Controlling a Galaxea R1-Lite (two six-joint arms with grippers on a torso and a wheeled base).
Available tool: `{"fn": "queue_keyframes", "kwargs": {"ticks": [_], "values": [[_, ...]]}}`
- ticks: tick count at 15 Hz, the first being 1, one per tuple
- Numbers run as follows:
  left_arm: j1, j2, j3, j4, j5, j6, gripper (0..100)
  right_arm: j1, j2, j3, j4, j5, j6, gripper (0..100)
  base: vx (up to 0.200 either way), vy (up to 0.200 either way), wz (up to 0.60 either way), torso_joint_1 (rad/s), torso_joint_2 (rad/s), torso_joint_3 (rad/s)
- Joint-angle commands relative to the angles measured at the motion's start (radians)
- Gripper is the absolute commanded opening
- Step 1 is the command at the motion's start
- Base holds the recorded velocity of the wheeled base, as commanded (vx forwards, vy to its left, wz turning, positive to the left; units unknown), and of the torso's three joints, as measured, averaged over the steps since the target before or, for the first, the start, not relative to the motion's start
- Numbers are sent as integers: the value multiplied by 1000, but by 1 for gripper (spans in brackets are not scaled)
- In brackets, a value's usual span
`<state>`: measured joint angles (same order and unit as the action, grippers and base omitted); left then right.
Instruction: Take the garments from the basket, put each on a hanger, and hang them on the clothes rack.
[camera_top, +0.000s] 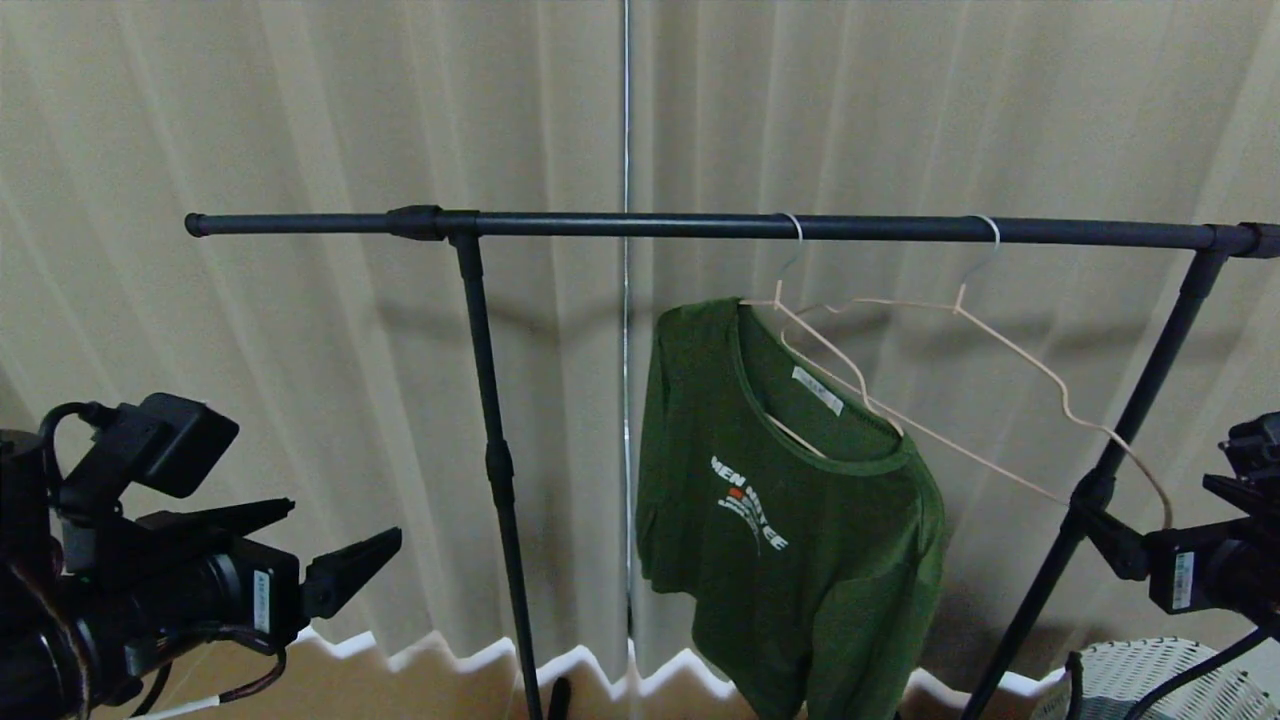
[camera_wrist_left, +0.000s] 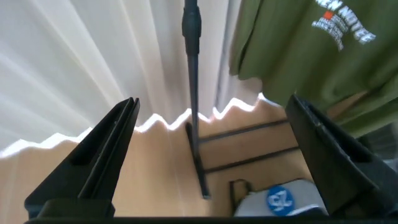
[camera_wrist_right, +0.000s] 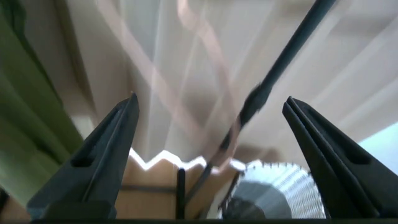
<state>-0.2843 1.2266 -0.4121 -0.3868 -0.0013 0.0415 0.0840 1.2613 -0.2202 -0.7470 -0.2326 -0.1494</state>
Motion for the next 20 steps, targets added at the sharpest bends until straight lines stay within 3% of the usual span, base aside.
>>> {"fn": "queue_keyframes", "kwargs": {"ticks": [1, 3, 20], "values": [[0, -13, 38, -38, 1, 8, 100, -3, 29, 25, -2, -2, -3, 100, 0, 0, 0, 0, 0, 0], [5, -4, 53, -84, 1, 6, 100, -3, 20, 58, -2, -2, -4, 100, 0, 0, 0, 0, 0, 0], [50, -38, 62, -86, 3, 18, 100, -50, 0, 99, -6, -5, -53, 100, 0, 0, 0, 0, 0, 0]]}}
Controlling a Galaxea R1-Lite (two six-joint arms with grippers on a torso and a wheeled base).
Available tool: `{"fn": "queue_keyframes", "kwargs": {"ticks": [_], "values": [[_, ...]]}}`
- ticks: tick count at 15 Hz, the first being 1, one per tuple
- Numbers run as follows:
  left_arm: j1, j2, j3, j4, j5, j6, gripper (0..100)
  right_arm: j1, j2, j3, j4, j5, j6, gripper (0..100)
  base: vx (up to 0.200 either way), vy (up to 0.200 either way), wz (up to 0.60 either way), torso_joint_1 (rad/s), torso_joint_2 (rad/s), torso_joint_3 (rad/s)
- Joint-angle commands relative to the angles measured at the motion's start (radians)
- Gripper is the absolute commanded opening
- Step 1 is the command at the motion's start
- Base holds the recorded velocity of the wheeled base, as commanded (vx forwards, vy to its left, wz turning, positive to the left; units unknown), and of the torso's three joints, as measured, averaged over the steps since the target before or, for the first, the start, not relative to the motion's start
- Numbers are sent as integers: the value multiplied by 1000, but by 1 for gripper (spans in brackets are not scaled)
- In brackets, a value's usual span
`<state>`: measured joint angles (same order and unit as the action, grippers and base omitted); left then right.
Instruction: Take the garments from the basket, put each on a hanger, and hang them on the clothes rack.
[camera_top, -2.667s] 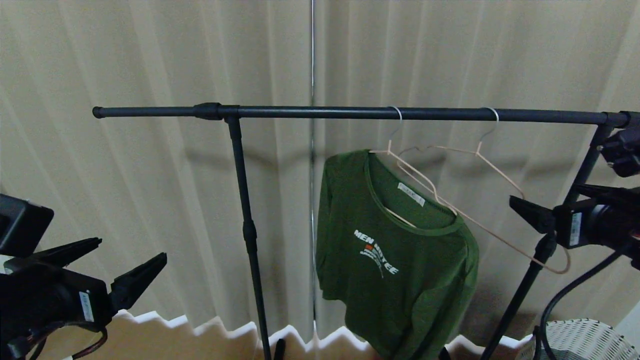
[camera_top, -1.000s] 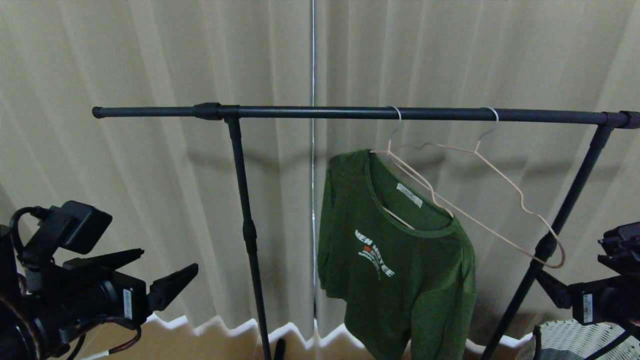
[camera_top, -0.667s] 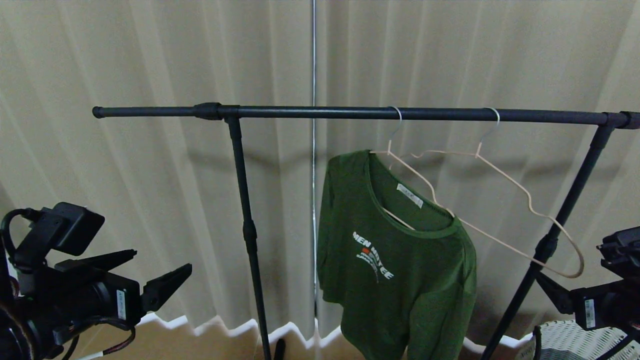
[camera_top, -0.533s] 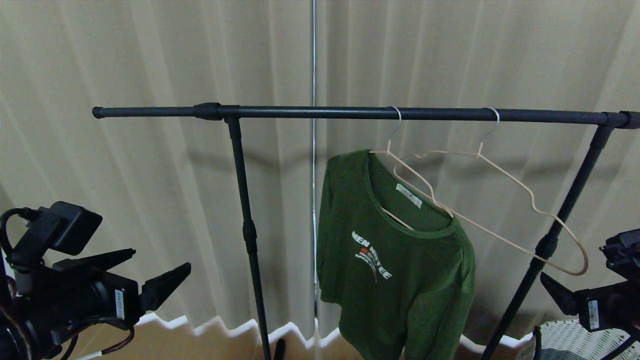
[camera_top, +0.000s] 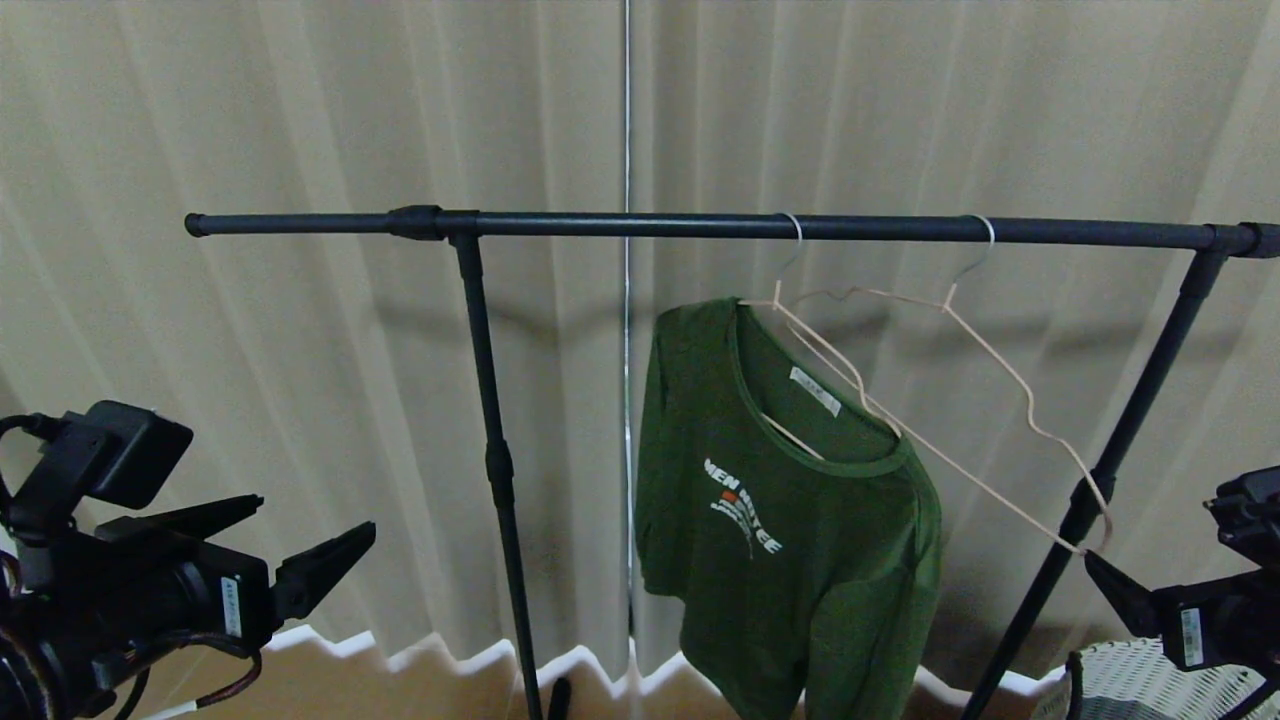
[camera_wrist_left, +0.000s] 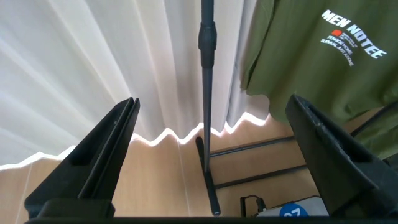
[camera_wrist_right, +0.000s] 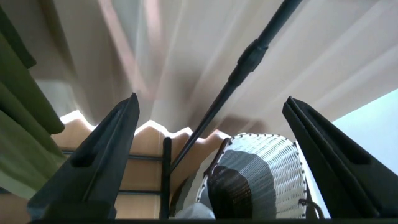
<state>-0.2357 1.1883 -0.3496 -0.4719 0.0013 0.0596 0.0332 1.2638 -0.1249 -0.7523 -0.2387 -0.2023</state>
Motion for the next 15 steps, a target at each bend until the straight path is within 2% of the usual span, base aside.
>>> {"fn": "queue_keyframes", "kwargs": {"ticks": [1, 5, 15], "values": [[1, 1, 0, -1, 0, 0, 100, 1, -1, 4, -1, -1, 0, 100, 0, 0, 0, 0, 0, 0], [9, -1, 0, -1, 0, 0, 100, 2, -14, 4, -1, -1, 0, 100, 0, 0, 0, -60, 137, 79], [36, -39, 17, -1, 0, 8, 100, 2, -34, 5, 1, -1, 0, 100, 0, 0, 0, -197, 467, 272]]}}
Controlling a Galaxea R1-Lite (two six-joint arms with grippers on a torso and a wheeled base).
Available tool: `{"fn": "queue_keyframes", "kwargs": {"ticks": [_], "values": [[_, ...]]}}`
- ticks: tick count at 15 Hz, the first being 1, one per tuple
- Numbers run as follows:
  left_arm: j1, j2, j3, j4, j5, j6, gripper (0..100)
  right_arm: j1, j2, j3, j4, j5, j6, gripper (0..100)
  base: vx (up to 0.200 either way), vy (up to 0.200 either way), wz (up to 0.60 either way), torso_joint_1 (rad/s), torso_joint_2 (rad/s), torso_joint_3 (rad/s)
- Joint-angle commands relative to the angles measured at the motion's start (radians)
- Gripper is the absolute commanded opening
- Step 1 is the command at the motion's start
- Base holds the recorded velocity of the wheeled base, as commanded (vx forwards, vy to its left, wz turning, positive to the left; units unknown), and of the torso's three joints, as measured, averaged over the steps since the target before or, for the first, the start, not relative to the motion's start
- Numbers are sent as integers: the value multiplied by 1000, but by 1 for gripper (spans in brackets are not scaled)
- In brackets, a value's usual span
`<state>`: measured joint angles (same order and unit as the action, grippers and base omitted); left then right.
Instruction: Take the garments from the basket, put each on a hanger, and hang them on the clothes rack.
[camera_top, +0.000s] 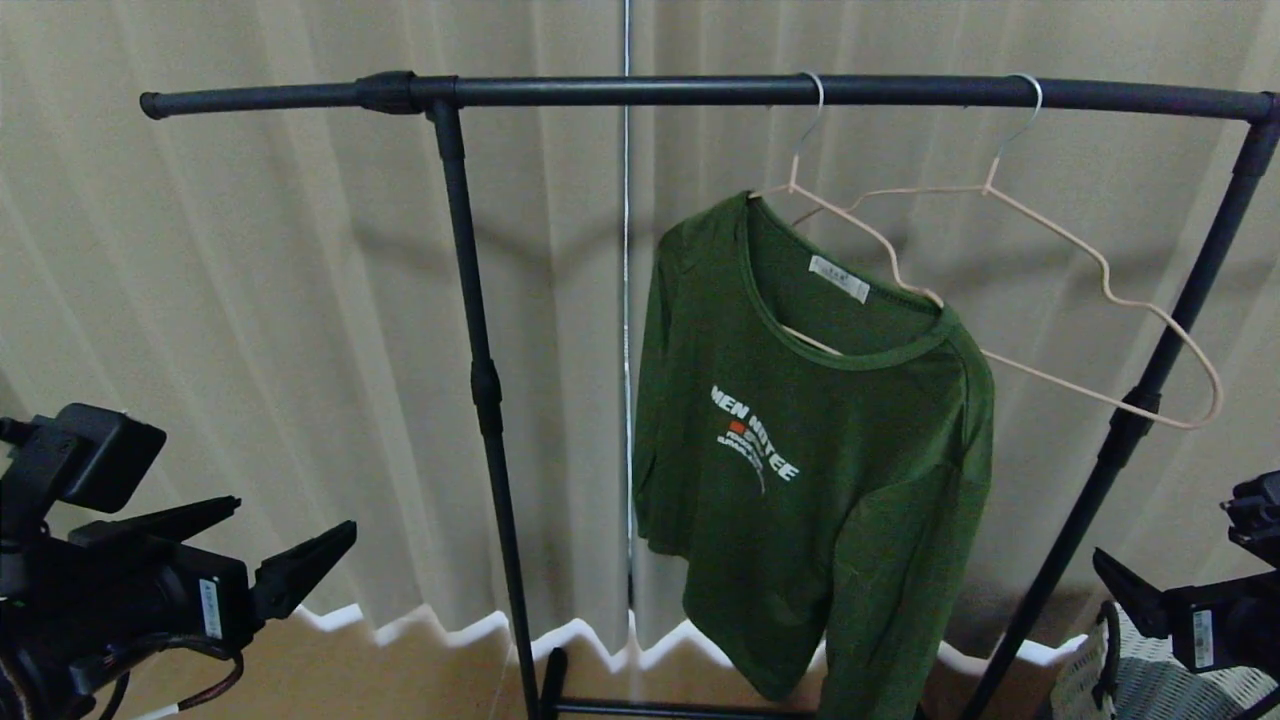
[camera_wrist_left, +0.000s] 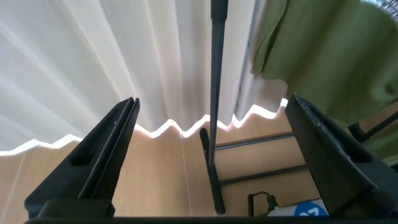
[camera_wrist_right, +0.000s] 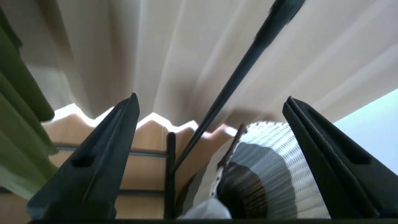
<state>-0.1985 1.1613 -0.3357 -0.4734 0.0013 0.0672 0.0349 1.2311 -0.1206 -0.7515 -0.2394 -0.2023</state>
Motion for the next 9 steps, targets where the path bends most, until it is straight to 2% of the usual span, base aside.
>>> {"fn": "queue_keyframes", "kwargs": {"ticks": [1, 7, 9], "values": [[1, -17, 3, 1, 0, 0, 100, 0, -1, 1, 0, 0, 0, 100, 0, 0, 0, -183, 476, 286], [4, -23, 4, -1, 0, 0, 100, 0, -1, 3, 0, 0, 0, 100, 0, 0, 0, -150, 457, 301], [4, -31, 4, 1, 0, 0, 100, 0, -1, 3, 0, 2, 0, 100, 0, 0, 0, -66, 261, 178]]}}
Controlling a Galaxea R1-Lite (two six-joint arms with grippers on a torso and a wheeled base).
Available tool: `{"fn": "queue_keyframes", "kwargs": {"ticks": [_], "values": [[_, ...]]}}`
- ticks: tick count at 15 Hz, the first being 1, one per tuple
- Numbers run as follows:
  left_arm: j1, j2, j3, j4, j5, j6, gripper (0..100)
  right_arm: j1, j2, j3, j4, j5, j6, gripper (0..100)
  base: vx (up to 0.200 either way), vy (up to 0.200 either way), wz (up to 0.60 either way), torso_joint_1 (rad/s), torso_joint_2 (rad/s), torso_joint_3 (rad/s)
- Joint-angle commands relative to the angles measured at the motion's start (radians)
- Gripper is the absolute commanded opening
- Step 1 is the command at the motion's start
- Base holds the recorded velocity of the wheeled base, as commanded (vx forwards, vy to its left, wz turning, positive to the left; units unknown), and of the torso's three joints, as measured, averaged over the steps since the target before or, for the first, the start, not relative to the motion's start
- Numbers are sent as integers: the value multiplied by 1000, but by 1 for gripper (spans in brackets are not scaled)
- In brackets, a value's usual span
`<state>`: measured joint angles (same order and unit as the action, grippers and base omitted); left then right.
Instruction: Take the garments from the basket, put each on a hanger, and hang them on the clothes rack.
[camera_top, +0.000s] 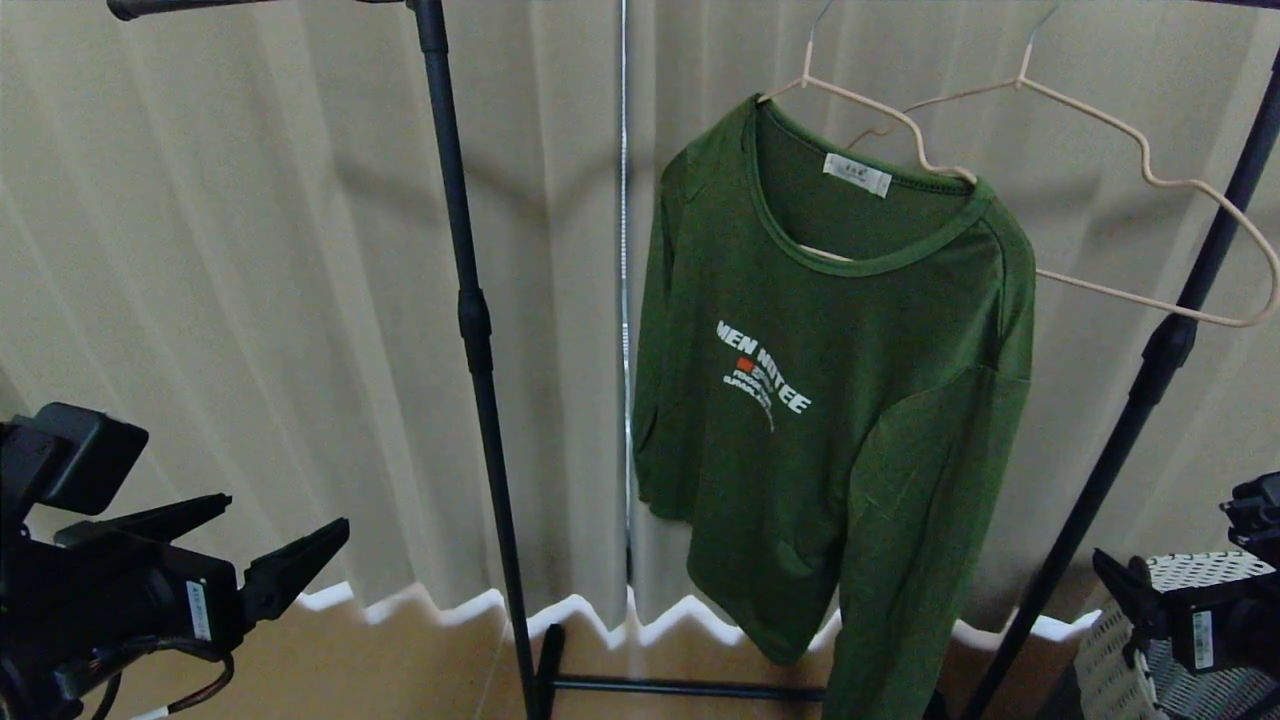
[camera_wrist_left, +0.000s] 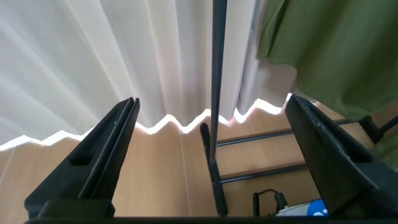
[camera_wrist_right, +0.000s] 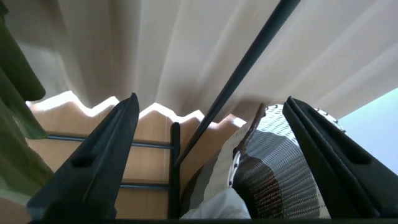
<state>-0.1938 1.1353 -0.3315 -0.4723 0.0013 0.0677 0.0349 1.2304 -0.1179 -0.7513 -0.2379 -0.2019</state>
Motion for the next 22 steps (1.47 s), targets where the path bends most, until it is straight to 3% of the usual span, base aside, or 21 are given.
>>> {"fn": "queue_keyframes", "kwargs": {"ticks": [1, 22], "values": [[-1, -8, 2, 0, 0, 0, 100, 0, 0, 0, 0, 0, -1, 100, 0, 0, 0, -32, 119, 41], [51, -28, 22, -2, -1, 24, 100, 0, -20, 27, 1, -4, -37, 100, 0, 0, 0, -1, 3, 2]]}}
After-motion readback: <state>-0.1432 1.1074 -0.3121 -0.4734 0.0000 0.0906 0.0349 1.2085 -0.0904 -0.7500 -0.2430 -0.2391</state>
